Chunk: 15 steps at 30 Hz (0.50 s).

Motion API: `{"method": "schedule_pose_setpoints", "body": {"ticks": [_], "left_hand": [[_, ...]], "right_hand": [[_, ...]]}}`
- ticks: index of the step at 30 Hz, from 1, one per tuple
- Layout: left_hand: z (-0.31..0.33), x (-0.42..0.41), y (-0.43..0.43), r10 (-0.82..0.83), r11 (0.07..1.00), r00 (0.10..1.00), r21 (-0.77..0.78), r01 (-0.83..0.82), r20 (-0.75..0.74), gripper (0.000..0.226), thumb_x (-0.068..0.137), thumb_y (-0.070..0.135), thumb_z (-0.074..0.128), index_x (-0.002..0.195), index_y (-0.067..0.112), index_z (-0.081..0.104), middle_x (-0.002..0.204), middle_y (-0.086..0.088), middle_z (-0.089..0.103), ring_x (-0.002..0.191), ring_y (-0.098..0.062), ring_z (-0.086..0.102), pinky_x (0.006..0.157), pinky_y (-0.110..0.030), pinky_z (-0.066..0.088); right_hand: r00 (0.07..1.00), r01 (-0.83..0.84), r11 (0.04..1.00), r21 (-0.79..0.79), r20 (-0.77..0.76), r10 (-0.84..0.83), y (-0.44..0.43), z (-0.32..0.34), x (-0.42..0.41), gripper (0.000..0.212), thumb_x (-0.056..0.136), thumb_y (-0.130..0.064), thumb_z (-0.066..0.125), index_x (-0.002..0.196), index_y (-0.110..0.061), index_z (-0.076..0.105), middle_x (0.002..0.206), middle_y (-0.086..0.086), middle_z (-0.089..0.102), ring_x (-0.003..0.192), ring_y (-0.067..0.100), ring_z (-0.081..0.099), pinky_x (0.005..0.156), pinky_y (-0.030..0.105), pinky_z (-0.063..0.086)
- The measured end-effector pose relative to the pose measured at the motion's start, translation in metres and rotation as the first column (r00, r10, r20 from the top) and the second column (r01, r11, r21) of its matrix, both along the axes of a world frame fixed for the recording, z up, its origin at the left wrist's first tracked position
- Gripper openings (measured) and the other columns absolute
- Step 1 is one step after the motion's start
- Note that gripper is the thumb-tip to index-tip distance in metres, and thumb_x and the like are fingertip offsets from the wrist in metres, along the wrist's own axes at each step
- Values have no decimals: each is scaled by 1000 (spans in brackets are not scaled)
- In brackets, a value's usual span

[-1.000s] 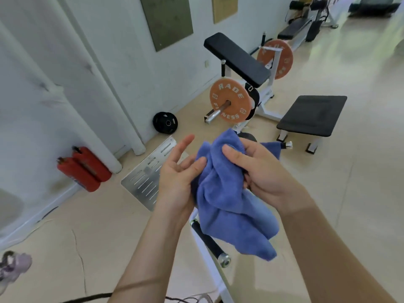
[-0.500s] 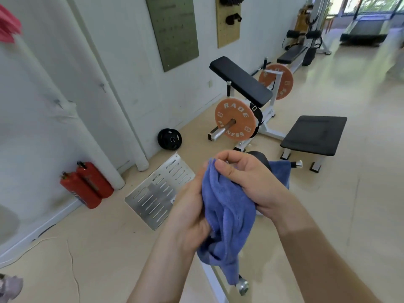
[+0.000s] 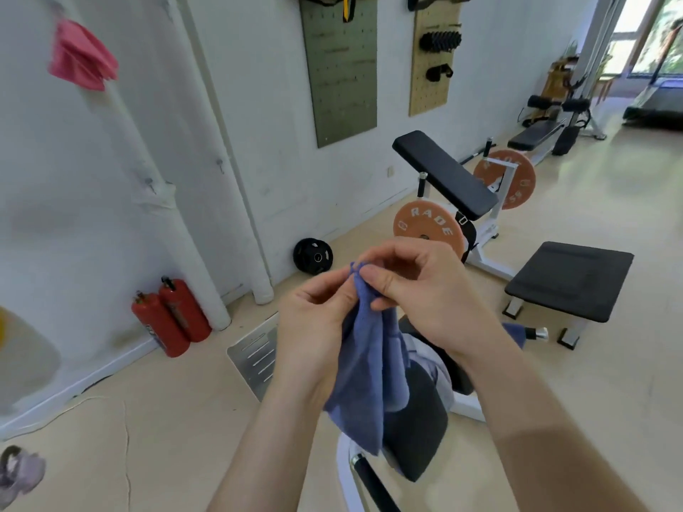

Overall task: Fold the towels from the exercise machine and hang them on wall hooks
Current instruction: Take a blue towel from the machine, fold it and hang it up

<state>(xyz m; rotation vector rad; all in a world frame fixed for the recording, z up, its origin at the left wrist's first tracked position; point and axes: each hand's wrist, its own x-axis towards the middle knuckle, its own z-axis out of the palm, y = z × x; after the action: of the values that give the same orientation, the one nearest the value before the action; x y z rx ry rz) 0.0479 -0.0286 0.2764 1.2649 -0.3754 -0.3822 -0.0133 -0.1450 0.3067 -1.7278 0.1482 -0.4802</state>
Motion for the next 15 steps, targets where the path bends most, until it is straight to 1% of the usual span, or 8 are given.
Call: {"method": "schedule_pose_setpoints", "body": {"ticks": [3, 5, 8, 10, 12, 15], "left_hand": [[6, 3, -15, 54, 998, 996, 22, -55, 66, 16, 88, 17, 62, 91, 18, 77, 91, -8, 76, 93, -23, 71, 82, -34, 54], [9, 4, -25, 63, 997, 992, 40, -68, 107, 16, 91, 16, 60, 93, 17, 76, 91, -8, 75, 92, -23, 71, 82, -34, 54], [12, 5, -36, 68, 996, 986, 53, -76, 152, 16, 91, 14, 60, 97, 14, 75, 92, -8, 75, 92, -24, 71, 84, -37, 55], [12, 7, -43, 74, 993, 980, 77, -89, 186, 17, 92, 12, 60, 98, 15, 75, 93, -7, 76, 93, -22, 71, 86, -39, 55], [13, 9, -46, 78, 990, 974, 98, -101, 213, 18, 91, 9, 60, 101, 13, 74, 95, -7, 75, 95, -22, 71, 88, -40, 54], [16, 10, -50, 84, 983, 957, 137, -126, 279, 21, 91, 5, 59, 105, 12, 73, 97, -3, 76, 97, -17, 70, 90, -36, 55]], "right_hand": [[999, 1, 997, 79, 38, -4, -19, -2, 9, 14, 87, -1, 65, 82, -13, 71, 77, 3, 73, 72, 9, 70, 62, 19, 55], [999, -7, 994, 113, 54, 1, -33, -3, 12, 10, 86, -1, 66, 84, -9, 70, 77, 4, 73, 72, 10, 70, 61, 18, 54], [996, 6, 990, 140, 82, -18, -45, -4, 16, 5, 84, -2, 68, 85, -7, 68, 83, 13, 73, 74, 15, 71, 61, 20, 55], [996, 8, 991, 133, 82, -19, -52, -5, 20, 7, 83, -2, 69, 82, -9, 68, 80, 11, 72, 72, 14, 70, 62, 20, 55], [996, 2, 990, 143, 87, -14, -57, -6, 24, 12, 82, -2, 70, 77, -12, 68, 72, 5, 71, 68, 12, 68, 62, 20, 55], [995, -6, 983, 182, 95, -11, -61, -8, 29, 10, 81, -4, 72, 76, -12, 67, 69, 3, 69, 68, 14, 67, 64, 24, 56]]}}
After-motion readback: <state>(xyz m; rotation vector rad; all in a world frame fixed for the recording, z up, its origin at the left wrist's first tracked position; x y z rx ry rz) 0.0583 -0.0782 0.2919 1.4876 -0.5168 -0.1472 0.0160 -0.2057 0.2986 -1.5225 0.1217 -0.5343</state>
